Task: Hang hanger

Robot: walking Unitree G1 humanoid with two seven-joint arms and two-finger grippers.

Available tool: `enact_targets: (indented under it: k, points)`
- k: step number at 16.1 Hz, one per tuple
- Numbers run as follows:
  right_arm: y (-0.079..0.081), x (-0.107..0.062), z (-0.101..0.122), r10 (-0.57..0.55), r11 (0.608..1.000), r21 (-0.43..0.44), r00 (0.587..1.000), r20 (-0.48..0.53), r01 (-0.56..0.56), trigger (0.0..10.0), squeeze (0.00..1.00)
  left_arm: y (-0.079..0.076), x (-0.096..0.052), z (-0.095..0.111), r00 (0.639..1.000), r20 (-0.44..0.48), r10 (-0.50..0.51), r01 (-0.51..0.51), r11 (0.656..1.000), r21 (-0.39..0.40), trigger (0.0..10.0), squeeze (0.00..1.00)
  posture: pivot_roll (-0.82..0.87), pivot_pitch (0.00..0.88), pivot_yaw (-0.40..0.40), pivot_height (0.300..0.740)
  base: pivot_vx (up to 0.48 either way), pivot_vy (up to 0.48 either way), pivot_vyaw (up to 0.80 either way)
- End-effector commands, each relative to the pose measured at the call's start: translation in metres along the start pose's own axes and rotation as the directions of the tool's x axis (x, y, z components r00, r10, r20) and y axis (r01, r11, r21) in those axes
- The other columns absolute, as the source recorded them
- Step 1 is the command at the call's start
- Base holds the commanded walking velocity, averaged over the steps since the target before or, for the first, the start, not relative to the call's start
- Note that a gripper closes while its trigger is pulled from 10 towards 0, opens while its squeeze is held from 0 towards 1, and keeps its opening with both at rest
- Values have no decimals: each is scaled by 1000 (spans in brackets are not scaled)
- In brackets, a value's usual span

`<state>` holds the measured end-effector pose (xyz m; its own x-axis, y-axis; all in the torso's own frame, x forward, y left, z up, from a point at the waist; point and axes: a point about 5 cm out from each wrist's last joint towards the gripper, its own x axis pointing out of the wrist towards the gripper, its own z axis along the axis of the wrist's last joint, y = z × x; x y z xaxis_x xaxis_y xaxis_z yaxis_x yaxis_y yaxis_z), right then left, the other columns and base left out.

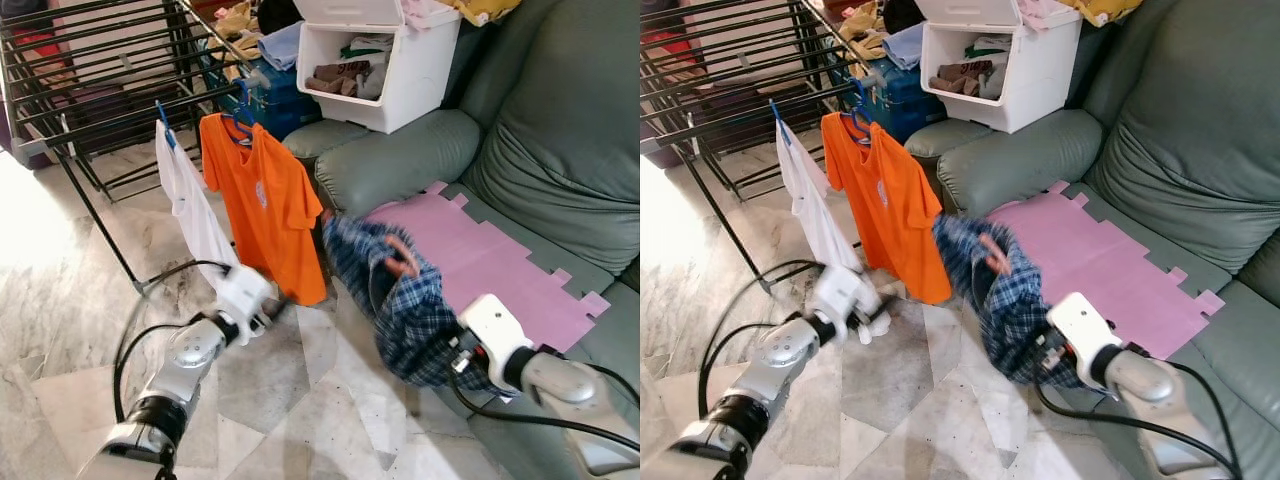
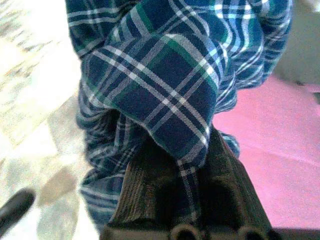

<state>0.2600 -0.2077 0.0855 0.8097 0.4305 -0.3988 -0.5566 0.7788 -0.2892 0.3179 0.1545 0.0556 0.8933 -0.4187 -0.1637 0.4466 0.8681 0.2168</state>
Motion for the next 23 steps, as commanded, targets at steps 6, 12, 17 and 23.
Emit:
enact_targets:
  k: [6,12,17,23]
  points:
    - [3,20,21,-298,924,289,945,137,250,4667,0,27,-15,2,929,-2,371,-365,914,-178,10000,1000,-92,0,60,740,0,0,0]
    - [33,34,40,-267,917,352,944,196,186,10000,0,27,-28,9,893,10,450,-440,878,-186,10000,0,-68,0,41,740,0,0,260]
    - [43,39,49,-243,913,383,943,226,144,10000,0,27,-28,14,872,6,490,-481,858,-182,10000,0,-69,4,41,740,0,0,781]
    - [54,42,53,-198,918,385,950,242,93,10000,0,31,-27,20,858,-20,513,-506,839,-198,10000,0,-69,9,45,740,0,194,595]
